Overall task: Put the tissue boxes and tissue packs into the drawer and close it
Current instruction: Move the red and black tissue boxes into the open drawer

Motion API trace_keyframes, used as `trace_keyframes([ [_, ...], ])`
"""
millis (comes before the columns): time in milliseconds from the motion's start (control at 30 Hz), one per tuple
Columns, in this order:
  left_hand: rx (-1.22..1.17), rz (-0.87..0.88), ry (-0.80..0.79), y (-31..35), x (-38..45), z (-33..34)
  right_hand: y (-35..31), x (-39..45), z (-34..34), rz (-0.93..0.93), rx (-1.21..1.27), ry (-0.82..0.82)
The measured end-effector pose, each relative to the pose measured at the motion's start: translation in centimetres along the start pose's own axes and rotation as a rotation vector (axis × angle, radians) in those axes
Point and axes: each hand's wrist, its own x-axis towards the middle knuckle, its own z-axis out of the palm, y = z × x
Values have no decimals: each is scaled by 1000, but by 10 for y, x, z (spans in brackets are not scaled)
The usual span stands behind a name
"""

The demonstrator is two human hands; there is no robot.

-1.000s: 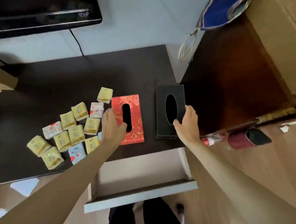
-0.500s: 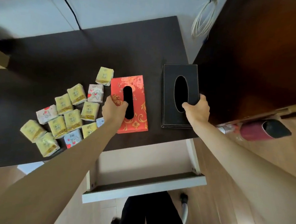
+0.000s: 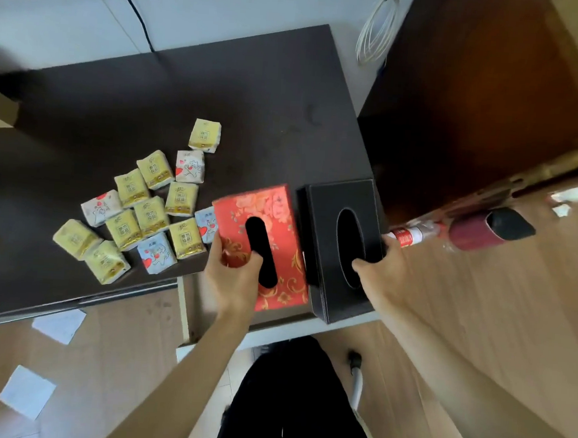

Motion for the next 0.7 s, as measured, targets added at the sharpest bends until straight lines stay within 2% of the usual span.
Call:
trace_keyframes([
  [167,18,-63,23,-28,-22,-3,26,-13,13,-61,-37,93],
  [300,59,-95,65,-44,-30,-1,49,-11,30,-41,66,120],
  [700,108,-172,37,-87,-49,-10,93,-28,28,-18,12,47],
])
